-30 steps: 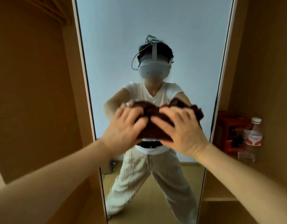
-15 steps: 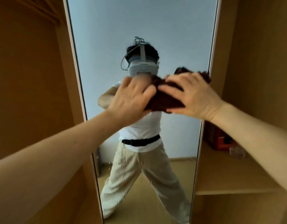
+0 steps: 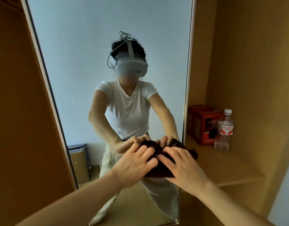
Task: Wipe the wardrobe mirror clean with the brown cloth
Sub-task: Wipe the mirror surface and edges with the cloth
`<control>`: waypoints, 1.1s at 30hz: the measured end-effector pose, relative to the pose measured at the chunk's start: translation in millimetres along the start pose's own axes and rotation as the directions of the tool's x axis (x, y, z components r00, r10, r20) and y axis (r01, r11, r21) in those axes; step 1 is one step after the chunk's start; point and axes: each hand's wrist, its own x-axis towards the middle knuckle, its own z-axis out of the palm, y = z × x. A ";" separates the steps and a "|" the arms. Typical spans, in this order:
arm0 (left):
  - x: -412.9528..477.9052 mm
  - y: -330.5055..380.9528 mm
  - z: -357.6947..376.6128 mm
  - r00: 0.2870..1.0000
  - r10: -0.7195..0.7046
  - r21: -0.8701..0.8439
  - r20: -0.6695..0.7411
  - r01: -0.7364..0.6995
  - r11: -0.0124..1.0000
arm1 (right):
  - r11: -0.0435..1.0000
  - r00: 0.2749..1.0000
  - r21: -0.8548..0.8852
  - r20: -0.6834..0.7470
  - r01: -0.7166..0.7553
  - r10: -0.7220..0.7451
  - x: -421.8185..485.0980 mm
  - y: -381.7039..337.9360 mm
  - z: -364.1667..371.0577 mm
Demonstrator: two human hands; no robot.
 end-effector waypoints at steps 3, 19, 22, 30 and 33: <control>21.9 -20.3 -21.6 0.997 0.014 0.007 -0.076 -0.014 1.000 | 0.997 0.997 0.019 -0.033 0.076 -0.075 26.1 24.0 -26.2; 38.8 -5.2 -13.1 0.984 -0.056 0.015 -0.172 0.060 0.998 | 0.969 0.955 0.027 -0.170 -0.244 0.245 -6.2 13.9 -6.8; 32.9 9.9 -9.2 0.999 0.009 0.027 -0.045 -0.007 1.000 | 0.964 0.964 0.029 -0.017 -0.264 0.265 -19.8 1.7 -3.2; 83.5 -70.2 -81.0 0.945 -0.192 0.119 -0.264 0.230 0.966 | 0.985 0.952 -0.021 -0.263 -0.169 0.158 80.5 64.0 -93.0; 89.2 -94.8 -95.2 0.912 -0.263 0.132 -0.315 0.316 0.940 | 0.977 0.905 0.007 -0.377 -0.212 0.199 108.8 67.5 -98.7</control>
